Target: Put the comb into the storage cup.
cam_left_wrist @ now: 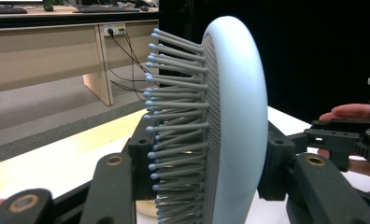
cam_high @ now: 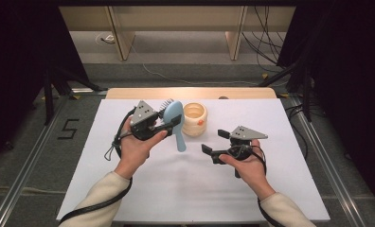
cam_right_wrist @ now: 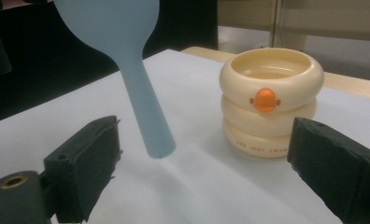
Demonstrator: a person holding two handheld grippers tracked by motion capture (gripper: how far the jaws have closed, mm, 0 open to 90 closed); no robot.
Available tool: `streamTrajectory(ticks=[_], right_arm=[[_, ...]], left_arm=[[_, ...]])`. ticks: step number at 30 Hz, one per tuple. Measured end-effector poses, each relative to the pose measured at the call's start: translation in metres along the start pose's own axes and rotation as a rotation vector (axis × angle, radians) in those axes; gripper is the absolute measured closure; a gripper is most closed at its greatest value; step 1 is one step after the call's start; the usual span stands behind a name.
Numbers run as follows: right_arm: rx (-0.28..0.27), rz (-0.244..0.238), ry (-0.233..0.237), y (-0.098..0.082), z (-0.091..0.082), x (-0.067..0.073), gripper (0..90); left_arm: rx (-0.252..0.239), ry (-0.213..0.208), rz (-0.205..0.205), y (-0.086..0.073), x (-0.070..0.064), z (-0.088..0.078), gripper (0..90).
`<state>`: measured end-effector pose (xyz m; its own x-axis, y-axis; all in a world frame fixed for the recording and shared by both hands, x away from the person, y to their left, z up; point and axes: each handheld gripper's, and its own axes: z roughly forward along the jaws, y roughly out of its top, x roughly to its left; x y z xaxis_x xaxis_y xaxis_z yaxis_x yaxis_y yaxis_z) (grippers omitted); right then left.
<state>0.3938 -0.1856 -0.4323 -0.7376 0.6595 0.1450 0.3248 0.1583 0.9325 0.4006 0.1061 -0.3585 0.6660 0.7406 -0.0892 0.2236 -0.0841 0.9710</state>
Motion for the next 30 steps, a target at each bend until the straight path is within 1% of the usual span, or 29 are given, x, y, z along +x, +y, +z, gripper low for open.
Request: streamTrajectory(ticks=[3, 8, 10, 13, 16, 19, 23, 30], right_arm=[[-0.004, 0.006, -0.013, -0.001, -0.004, -0.002, 11.1], [-0.01, 0.01, -0.019, -0.003, -0.01, -0.004, 11.1], [-0.013, 0.014, -0.021, -0.004, -0.013, -0.005, 11.1], [-0.017, 0.021, -0.024, -0.005, -0.017, -0.006, 11.1], [-0.019, 0.022, -0.027, -0.006, -0.021, -0.007, 11.1], [-0.017, 0.018, -0.03, -0.007, -0.025, -0.008, 11.1], [-0.016, 0.027, -0.036, -0.01, -0.029, -0.01, 11.2], [-0.018, 0.03, -0.049, -0.014, -0.04, -0.013, 11.2]], left_arm=[[-0.002, 0.0, 0.001, 0.001, 0.0, 0.0, 51.2], [-0.004, 0.003, 0.008, 0.001, 0.0, 0.001, 51.2], [-0.005, 0.007, 0.0, 0.001, 0.0, 0.002, 51.1], [-0.001, 0.005, 0.006, 0.001, 0.001, 0.002, 51.0], [0.001, 0.006, 0.004, 0.001, 0.001, 0.003, 51.0], [0.002, 0.009, 0.012, 0.001, 0.0, 0.004, 50.9], [0.003, 0.002, 0.014, 0.001, 0.001, 0.004, 50.8], [0.003, 0.014, 0.019, 0.002, 0.001, 0.004, 50.8]])
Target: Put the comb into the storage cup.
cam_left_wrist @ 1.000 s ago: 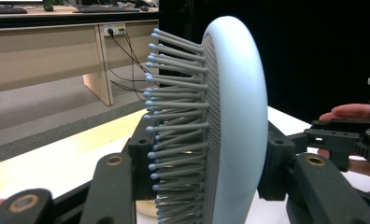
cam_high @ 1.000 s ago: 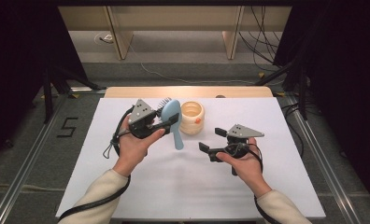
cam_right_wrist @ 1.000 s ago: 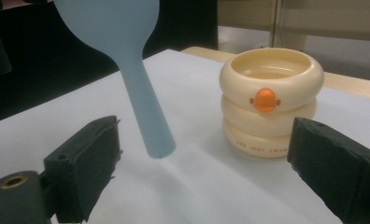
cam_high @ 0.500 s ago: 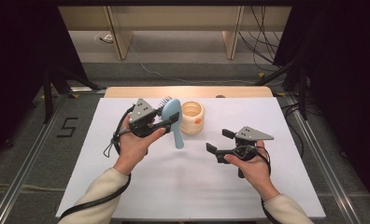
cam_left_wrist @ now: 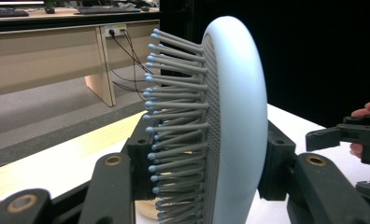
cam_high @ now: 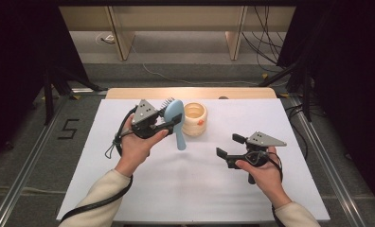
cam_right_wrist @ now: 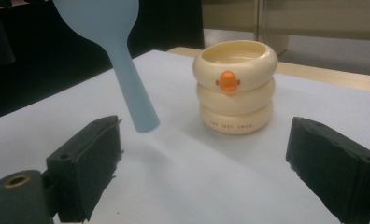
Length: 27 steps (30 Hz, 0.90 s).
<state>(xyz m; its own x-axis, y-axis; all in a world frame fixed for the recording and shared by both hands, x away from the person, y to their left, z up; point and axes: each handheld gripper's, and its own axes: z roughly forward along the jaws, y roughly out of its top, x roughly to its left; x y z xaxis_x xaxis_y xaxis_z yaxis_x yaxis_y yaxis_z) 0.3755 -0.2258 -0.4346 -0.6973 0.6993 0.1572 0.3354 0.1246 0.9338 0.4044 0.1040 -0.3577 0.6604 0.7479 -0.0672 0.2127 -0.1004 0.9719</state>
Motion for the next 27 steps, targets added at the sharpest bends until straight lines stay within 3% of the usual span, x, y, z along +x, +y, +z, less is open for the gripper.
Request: streamTrajectory(ticks=[27], right_arm=[[0.002, 0.019, -0.038, -0.02, -0.024, -0.012, 12.6]], left_arm=[[-0.022, -0.003, 0.01, 0.01, 0.0, 0.008, 50.6]])
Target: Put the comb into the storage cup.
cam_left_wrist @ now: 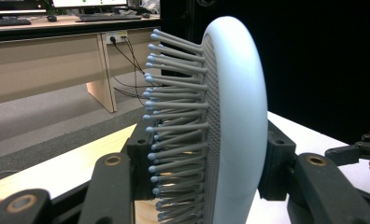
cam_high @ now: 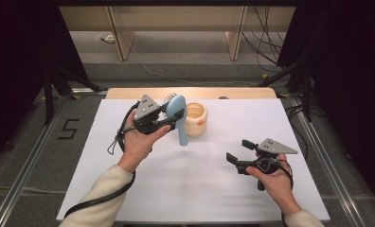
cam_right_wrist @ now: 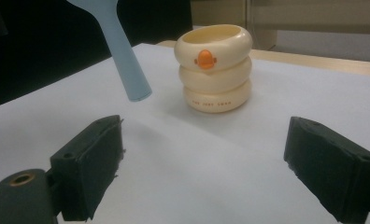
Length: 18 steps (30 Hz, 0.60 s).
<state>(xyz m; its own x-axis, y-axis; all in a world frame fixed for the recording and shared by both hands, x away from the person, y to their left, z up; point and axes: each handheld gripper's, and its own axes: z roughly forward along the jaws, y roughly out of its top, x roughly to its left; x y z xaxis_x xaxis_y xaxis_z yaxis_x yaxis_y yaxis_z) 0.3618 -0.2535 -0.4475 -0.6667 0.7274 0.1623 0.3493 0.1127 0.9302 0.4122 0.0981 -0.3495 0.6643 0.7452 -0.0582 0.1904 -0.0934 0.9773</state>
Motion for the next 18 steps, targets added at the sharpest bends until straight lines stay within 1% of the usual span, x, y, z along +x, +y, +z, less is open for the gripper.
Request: streamTrajectory(ticks=[4, 6, 12, 16, 18], right_arm=[[-0.002, 0.001, 0.0, -0.001, -0.002, 0.0, 12.7], [-0.002, 0.005, -0.001, -0.001, -0.002, 0.0, 12.7], [0.001, 0.005, -0.005, -0.003, -0.004, -0.001, 12.7], [-0.001, 0.002, -0.008, -0.004, -0.005, -0.001, 12.7], [0.001, 0.001, -0.009, -0.004, -0.006, -0.001, 12.7]], left_arm=[[-0.005, 0.006, -0.003, 0.002, 0.001, 0.001, 50.6], [-0.006, 0.006, 0.005, 0.004, 0.001, 0.002, 50.6], [-0.013, 0.006, 0.013, 0.008, 0.001, 0.003, 50.6], [-0.015, 0.011, 0.009, 0.01, 0.001, 0.004, 50.5], [-0.015, 0.011, 0.018, 0.011, 0.0, 0.004, 50.5]])
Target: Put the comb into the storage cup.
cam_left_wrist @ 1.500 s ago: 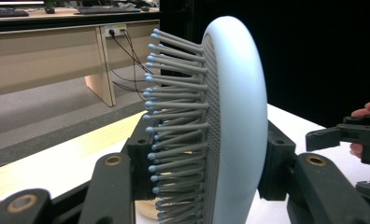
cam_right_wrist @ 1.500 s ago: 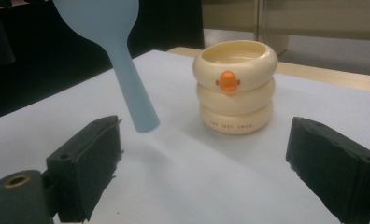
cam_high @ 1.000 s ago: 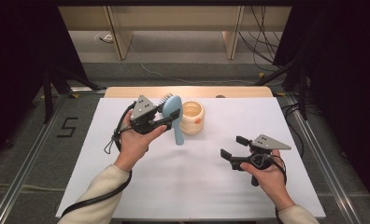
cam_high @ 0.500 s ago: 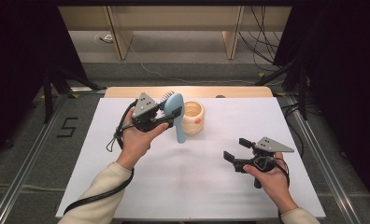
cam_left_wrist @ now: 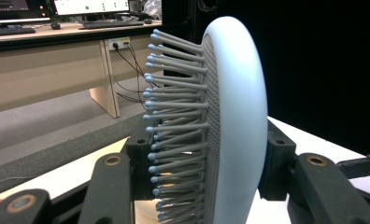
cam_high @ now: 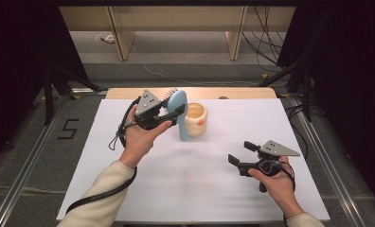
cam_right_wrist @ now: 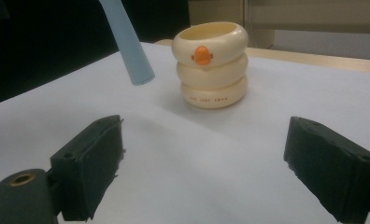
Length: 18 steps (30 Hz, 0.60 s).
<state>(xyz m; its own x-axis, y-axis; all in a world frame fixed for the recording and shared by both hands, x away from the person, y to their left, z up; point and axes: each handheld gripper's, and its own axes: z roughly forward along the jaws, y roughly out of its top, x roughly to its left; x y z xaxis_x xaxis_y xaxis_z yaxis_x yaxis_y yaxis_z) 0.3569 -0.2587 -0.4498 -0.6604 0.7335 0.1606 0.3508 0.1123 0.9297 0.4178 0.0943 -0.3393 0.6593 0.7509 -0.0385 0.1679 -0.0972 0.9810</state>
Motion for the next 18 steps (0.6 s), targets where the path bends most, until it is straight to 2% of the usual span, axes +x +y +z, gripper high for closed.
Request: streamTrajectory(ticks=[2, 14, 18], right_arm=[[0.001, -0.003, -0.001, -0.0008, -0.0006, -0.0003, 12.7], [0.0, 0.001, -0.004, -0.0015, -0.0022, 0.0, 12.7], [0.004, 0.002, -0.001, -0.0024, -0.003, 0.0002, 12.7]], left_arm=[[0.002, 0.004, 0.011, 0.0014, -0.0002, 0.0005, 50.5], [-0.006, 0.008, 0.014, 0.0065, -0.0004, 0.0068, 50.4], [-0.006, 0.013, 0.029, 0.0089, 0.0004, 0.0076, 50.4]])
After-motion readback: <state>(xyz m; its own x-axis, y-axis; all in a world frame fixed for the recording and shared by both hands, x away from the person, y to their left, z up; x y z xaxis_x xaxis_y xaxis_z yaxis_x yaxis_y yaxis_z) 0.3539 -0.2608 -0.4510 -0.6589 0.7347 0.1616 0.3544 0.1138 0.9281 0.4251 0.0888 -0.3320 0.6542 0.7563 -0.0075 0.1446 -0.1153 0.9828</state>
